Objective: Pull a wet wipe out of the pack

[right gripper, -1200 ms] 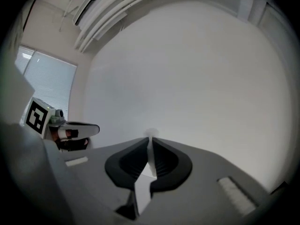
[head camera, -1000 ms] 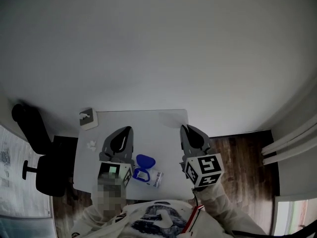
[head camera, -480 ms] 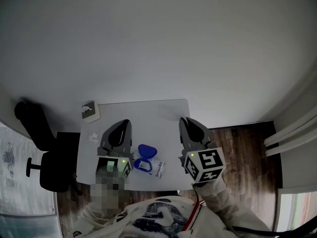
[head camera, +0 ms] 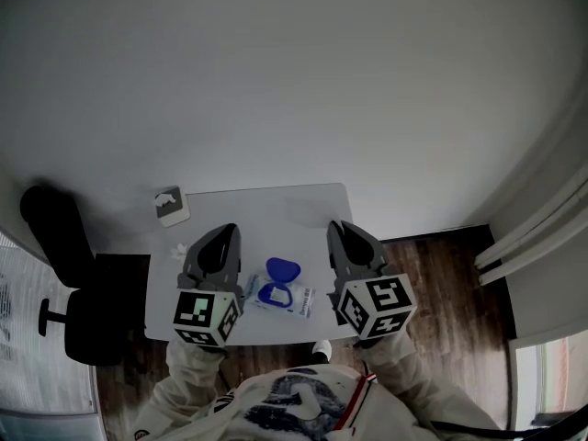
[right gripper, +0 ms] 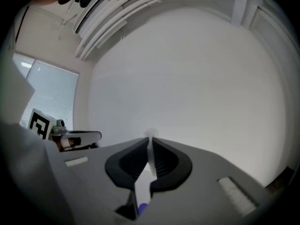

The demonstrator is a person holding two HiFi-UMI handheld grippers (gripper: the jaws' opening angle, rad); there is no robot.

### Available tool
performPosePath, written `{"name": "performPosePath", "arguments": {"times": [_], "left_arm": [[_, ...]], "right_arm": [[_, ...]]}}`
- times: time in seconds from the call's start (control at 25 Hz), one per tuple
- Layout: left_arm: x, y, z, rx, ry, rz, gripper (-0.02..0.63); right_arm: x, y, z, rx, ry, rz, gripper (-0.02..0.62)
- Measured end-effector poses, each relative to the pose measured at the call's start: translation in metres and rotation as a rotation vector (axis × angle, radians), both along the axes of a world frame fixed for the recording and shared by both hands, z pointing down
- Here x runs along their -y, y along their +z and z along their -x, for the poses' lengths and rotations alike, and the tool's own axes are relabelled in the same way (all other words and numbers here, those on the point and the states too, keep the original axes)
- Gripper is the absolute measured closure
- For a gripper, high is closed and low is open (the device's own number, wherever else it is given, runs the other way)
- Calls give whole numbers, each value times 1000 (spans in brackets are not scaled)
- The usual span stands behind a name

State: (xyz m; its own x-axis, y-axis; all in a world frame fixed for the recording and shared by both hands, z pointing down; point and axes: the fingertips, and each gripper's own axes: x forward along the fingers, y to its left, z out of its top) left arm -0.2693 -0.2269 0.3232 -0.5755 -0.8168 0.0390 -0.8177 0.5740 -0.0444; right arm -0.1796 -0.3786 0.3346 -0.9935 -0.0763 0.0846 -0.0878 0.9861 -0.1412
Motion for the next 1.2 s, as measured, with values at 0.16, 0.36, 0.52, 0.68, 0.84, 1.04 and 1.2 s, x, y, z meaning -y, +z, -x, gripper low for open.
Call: {"name": "performPosePath", "arguments": {"times": [0.16,0.36,0.52,0.68,0.84,1.04,1.2], "left_arm": [[-21,-2,-16,-2,28,-21,601],[-48,-4,-39,8,66,-28,601],[-75,-2,-55,20,80,-21,601],[-103,0,-74,20,83,-16,603],[-130,4,-91,14,85,-10,601],[-166,8,-108,5,80,-17,601],[-184,8,-121,-5,86,-35,601]], "right_arm": [[-24,-7,-19,6,30,-28,583],[-55,-10,-44,14,66,-44,583],[-81,-9,-61,16,87,-51,583],[-107,-8,-80,18,97,-50,584],[-132,-6,-94,15,102,-47,583],[-167,-7,-111,9,100,-55,584],[-185,-9,-126,5,109,-62,584]]}}
